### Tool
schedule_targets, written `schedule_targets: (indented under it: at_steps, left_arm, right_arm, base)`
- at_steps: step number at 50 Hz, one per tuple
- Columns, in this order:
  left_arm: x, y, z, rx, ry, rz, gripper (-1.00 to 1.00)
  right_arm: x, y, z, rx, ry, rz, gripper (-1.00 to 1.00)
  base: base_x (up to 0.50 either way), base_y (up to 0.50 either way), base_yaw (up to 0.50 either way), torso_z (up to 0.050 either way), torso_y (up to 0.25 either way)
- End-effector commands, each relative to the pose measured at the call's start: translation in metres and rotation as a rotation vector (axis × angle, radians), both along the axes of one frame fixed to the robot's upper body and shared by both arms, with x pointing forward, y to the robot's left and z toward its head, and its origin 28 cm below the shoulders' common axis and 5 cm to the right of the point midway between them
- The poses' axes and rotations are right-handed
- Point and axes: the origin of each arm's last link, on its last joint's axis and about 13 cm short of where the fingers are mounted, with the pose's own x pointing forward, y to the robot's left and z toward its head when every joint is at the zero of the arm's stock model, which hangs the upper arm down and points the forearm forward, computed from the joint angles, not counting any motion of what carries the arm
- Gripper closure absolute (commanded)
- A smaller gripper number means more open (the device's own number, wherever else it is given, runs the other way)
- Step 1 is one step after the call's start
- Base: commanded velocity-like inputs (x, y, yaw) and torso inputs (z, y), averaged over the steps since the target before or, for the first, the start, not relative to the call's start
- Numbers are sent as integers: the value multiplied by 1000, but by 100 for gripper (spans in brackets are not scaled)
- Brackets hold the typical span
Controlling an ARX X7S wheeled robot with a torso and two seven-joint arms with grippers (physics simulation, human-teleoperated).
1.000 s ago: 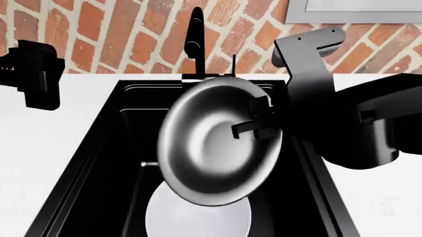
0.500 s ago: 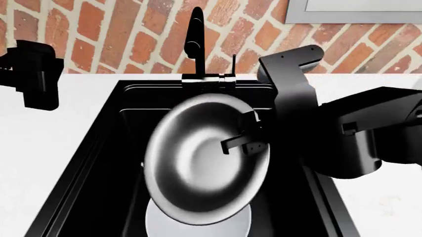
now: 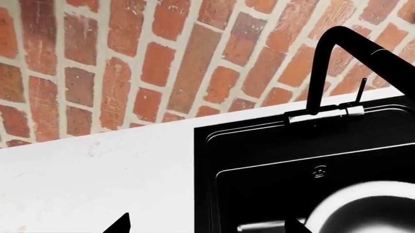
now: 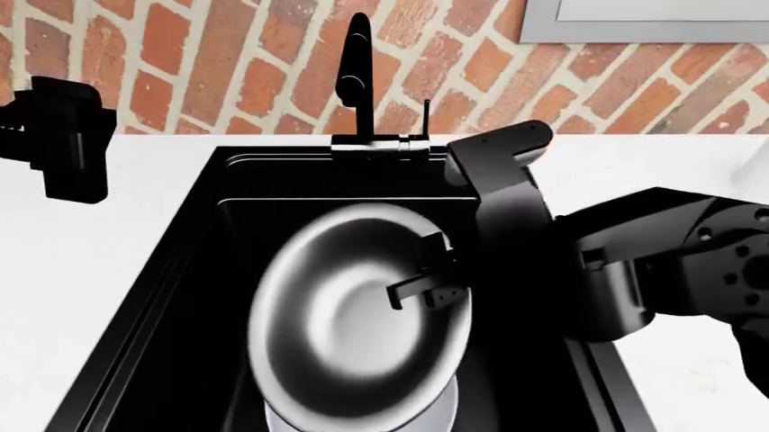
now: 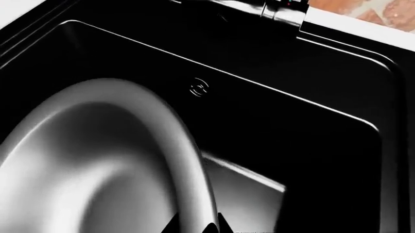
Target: Stack the bowls in the sink.
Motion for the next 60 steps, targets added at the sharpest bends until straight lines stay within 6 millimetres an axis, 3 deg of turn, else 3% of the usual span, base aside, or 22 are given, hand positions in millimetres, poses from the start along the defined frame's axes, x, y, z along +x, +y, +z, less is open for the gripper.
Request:
schedule_targets:
  at_steps: [1,22,36,60]
  left_arm:
    - [0,1,-1,-1,1,2,-100]
    - [-1,1,-1,-1,3,3,-100]
    - [-2,3,-1,-2,2,5,-100]
    - [-4,3,-1,-4,2,7,-100]
  right_arm:
    - [3,3,-6,14,9,12,100]
    - [8,10,-28,38,70,39,100]
    - [13,14,-37,163,146,-12,100]
    - [15,16,-44,85,154,-20,100]
  base:
    - [0,0,0,0,0]
    - [0,0,0,0,0]
    - [0,0,0,0,0]
    - [0,0,0,0,0]
